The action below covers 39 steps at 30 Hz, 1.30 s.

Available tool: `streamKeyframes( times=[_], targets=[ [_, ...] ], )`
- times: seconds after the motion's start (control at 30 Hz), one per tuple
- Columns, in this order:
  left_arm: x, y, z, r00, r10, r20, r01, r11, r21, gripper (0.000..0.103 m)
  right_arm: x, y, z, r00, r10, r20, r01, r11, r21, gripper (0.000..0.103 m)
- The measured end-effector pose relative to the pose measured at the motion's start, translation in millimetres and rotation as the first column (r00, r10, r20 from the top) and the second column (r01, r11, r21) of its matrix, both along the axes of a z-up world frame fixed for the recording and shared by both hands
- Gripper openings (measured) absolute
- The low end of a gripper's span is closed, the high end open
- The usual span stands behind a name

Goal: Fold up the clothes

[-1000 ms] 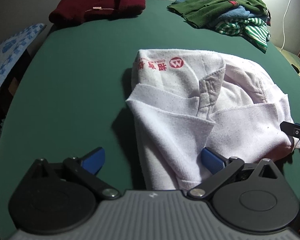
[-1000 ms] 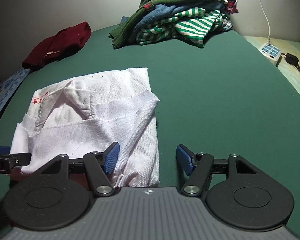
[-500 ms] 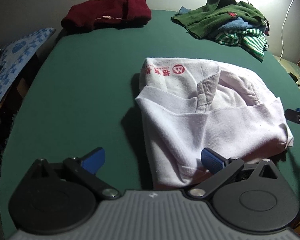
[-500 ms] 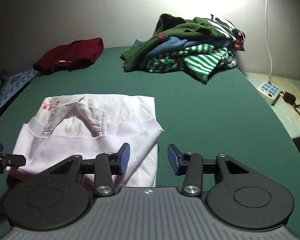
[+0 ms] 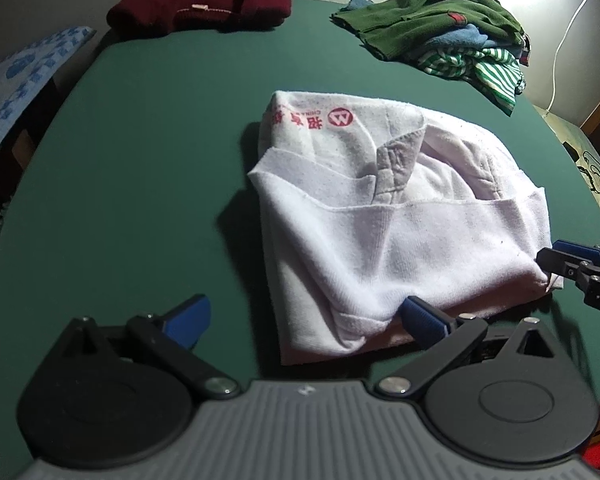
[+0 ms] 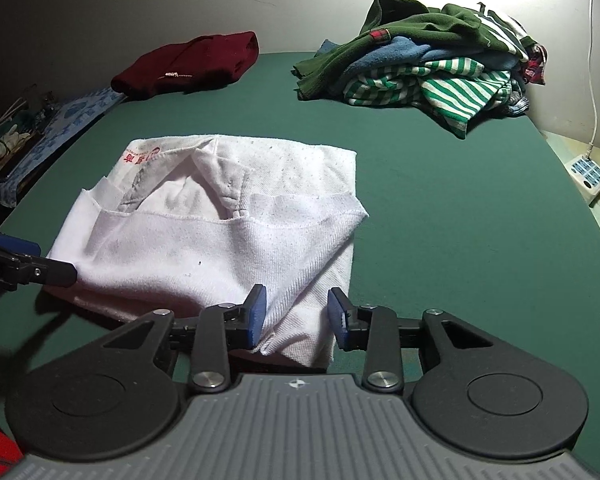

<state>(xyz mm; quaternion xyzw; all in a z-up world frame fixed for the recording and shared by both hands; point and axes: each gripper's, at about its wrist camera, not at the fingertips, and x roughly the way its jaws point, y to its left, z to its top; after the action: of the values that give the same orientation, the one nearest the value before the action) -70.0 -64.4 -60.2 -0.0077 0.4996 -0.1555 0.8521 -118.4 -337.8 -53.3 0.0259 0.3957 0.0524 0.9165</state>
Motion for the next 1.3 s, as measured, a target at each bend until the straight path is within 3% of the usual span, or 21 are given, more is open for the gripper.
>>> streamKeyframes(
  times=[0.13, 0.43, 0.57, 0.67, 0.9, 1.1, 1.17, 1.3],
  targets=[
    [8, 1, -4, 1.0, 0.009, -0.027, -0.009, 1.0, -0.016, 0.102, 6, -10, -2, 0.999, -0.033, -0.036, 0.034, 0.998, 0.043, 0.054],
    [20, -4, -2, 0.999, -0.006, -0.048, 0.004, 0.999, -0.034, 0.102, 17, -21, -10, 0.994, -0.038, -0.104, 0.051, 0.99, 0.132, 0.058],
    [20, -6, -3, 0.999, -0.029, -0.044, 0.027, 0.999, -0.04, 0.102, 19, -22, -12, 0.992, -0.033, -0.123, 0.052, 0.987, 0.153, 0.058],
    [19, -5, -3, 0.998, -0.049, -0.041, 0.046, 0.997, -0.063, 0.102, 19, -21, -11, 0.993, -0.014, -0.121, 0.033, 0.987, 0.159, 0.05],
    [19, -2, -3, 0.997, -0.061, -0.044, 0.057, 0.994, -0.098, 0.101, 20, -14, -11, 0.993, 0.0, -0.118, 0.016, 0.99, 0.137, 0.05],
    [17, -2, -1, 0.997, -0.066, -0.041, 0.061, 0.992, -0.111, 0.097, 19, -12, -11, 0.994, -0.001, -0.11, 0.015, 0.992, 0.124, 0.051],
    [17, -2, -1, 0.997, -0.068, -0.039, 0.063, 0.991, -0.115, 0.089, 19, -10, -12, 0.994, 0.001, -0.106, 0.012, 0.993, 0.114, 0.052],
    [16, -1, -1, 0.997, -0.07, -0.036, 0.065, 0.99, -0.122, 0.088, 18, -6, -12, 0.995, 0.008, -0.098, 0.001, 0.996, 0.09, 0.054]
  ],
)
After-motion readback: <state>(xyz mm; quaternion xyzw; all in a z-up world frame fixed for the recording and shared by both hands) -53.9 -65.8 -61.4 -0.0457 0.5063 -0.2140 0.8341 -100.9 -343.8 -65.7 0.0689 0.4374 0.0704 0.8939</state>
